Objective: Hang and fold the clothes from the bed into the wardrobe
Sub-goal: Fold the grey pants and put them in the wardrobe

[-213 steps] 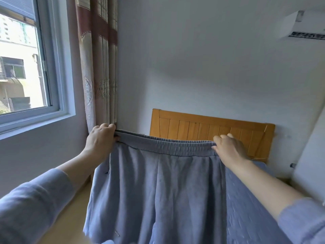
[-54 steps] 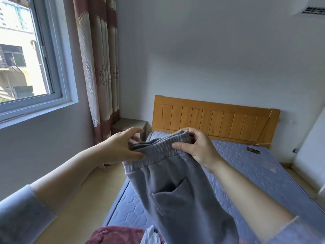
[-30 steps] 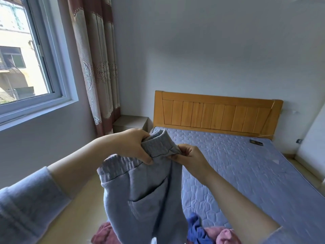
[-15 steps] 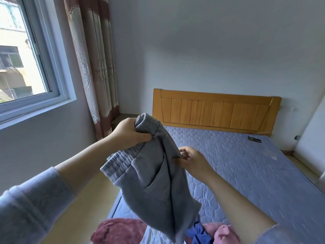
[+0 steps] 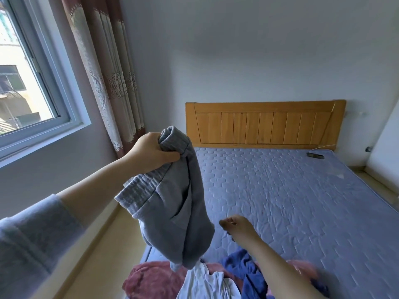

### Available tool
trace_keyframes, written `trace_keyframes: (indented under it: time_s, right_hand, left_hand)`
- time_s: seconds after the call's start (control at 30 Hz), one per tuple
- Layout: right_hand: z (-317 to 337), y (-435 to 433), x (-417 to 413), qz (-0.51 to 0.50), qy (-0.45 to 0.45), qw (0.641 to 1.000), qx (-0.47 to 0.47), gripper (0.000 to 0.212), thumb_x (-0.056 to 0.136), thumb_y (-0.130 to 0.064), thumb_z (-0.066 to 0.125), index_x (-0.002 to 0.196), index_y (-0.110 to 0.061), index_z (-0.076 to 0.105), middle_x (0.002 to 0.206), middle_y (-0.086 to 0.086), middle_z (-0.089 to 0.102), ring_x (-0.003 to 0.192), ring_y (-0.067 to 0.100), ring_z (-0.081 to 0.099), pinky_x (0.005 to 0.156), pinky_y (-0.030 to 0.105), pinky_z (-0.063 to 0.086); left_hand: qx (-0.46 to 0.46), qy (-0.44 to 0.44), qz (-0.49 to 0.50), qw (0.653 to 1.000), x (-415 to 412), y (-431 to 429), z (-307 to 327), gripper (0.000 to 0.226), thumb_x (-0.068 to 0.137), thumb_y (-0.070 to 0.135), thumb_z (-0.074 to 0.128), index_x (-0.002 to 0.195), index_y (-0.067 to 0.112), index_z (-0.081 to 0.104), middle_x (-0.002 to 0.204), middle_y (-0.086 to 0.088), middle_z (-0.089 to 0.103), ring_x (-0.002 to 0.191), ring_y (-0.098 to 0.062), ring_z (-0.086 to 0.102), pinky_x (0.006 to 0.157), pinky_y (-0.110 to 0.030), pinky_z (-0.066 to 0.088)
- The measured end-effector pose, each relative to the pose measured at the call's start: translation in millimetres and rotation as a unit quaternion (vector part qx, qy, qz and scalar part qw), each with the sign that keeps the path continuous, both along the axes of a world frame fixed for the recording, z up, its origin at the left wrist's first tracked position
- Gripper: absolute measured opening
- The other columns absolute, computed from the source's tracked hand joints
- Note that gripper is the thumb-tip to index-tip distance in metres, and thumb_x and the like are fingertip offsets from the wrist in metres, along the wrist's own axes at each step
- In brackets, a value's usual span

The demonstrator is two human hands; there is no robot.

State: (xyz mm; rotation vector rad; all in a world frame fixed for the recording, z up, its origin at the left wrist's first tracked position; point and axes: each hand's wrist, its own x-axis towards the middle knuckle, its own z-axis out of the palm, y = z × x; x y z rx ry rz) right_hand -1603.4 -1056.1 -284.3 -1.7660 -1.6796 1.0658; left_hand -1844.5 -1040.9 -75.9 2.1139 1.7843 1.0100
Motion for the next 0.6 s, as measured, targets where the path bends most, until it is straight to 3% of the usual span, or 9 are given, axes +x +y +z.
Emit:
trace_keyframes:
  time_s: [0.1,0.17,0.27,0.33,0.37,0.43,0.5,0.53,0.6]
  right_hand:
    - [-12,-2,-7,-0.024,0.004,0.997,-0.068,0.039,0.098,-0.037,0.048,0.086,-0.003,0.061,0.098,0.020,0.065,0.085,0.031,0.060,0.086,0.037,0.050]
    - [-20,-9,-8,-0.040,0.118,0.985,-0.120,0.035,0.096,-0.040,0.051,0.086,-0.008,0.061,0.093,0.012,0.067,0.079,0.024,0.058,0.077,0.033,0.049]
    - [-28,-16,-3,-0.079,0.318,0.933,-0.151,0.024,0.095,-0.033,0.055,0.091,-0.012,0.063,0.077,0.005,0.061,0.070,0.016,0.056,0.064,0.026,0.046]
    - [-33,-13,5,-0.122,0.374,0.912,-0.119,0.010,0.091,-0.024,0.062,0.093,-0.016,0.057,0.073,0.004,0.055,0.060,0.012,0.052,0.055,0.022,0.042]
    - [-34,-11,9,-0.143,0.392,0.903,-0.101,0.015,0.089,-0.020,0.065,0.100,-0.019,0.054,0.080,0.006,0.058,0.063,0.012,0.055,0.055,0.022,0.043]
    - [-36,-7,24,-0.177,0.401,0.896,-0.066,0.042,0.088,-0.016,0.068,0.125,-0.019,0.050,0.112,0.012,0.061,0.090,0.021,0.063,0.070,0.029,0.051]
    - [-35,-7,45,-0.196,0.371,0.907,-0.030,0.051,0.088,-0.015,0.068,0.135,-0.014,0.049,0.128,0.009,0.056,0.113,0.028,0.059,0.092,0.038,0.050]
    - [-36,-8,58,-0.203,0.355,0.913,-0.009,0.047,0.088,-0.013,0.067,0.133,-0.011,0.053,0.127,0.008,0.057,0.114,0.028,0.058,0.096,0.039,0.048]
    - [-36,-11,82,-0.216,0.327,0.919,0.035,0.031,0.087,-0.007,0.066,0.118,-0.011,0.064,0.116,0.006,0.065,0.102,0.022,0.062,0.088,0.033,0.049]
  left_hand:
    - [-0.003,0.003,0.017,1.000,-2,-2,1,0.024,0.072,0.024,0.079,0.070,0.006,0.062,0.059,0.003,0.056,0.053,-0.010,0.049,0.047,-0.019,0.041]
    - [-0.001,-0.002,0.020,1.000,-3,-4,2,0.020,0.073,0.024,0.078,0.068,0.012,0.062,0.059,0.004,0.057,0.055,-0.009,0.050,0.050,-0.021,0.041]
    - [-0.008,-0.007,0.023,1.000,-1,-7,0,0.020,0.073,0.023,0.078,0.065,0.019,0.060,0.060,0.006,0.057,0.056,-0.007,0.051,0.051,-0.020,0.041]
    - [-0.017,-0.004,0.026,1.000,0,-6,-4,0.018,0.073,0.024,0.078,0.069,0.016,0.063,0.063,0.004,0.059,0.058,-0.010,0.053,0.053,-0.023,0.044]
    - [-0.022,-0.003,0.029,0.999,0,-5,-7,0.017,0.073,0.024,0.078,0.071,0.014,0.064,0.065,0.002,0.060,0.059,-0.011,0.053,0.055,-0.024,0.045]
    - [-0.031,-0.003,0.037,0.999,-1,-3,-14,0.018,0.073,0.025,0.078,0.073,0.012,0.065,0.066,0.000,0.061,0.059,-0.012,0.053,0.056,-0.024,0.045]
    - [-0.044,-0.003,0.050,0.998,-3,-2,-23,0.020,0.073,0.025,0.078,0.069,0.014,0.062,0.064,0.001,0.059,0.057,-0.011,0.052,0.052,-0.023,0.043]
    - [-0.052,0.000,0.056,0.997,-4,-1,-28,0.021,0.073,0.024,0.078,0.066,0.015,0.060,0.062,0.002,0.058,0.056,-0.011,0.051,0.050,-0.023,0.041]
    - [-0.071,0.009,0.060,0.996,-6,-1,-42,0.022,0.074,0.022,0.079,0.066,0.015,0.060,0.064,0.000,0.059,0.058,-0.012,0.051,0.051,-0.025,0.041]
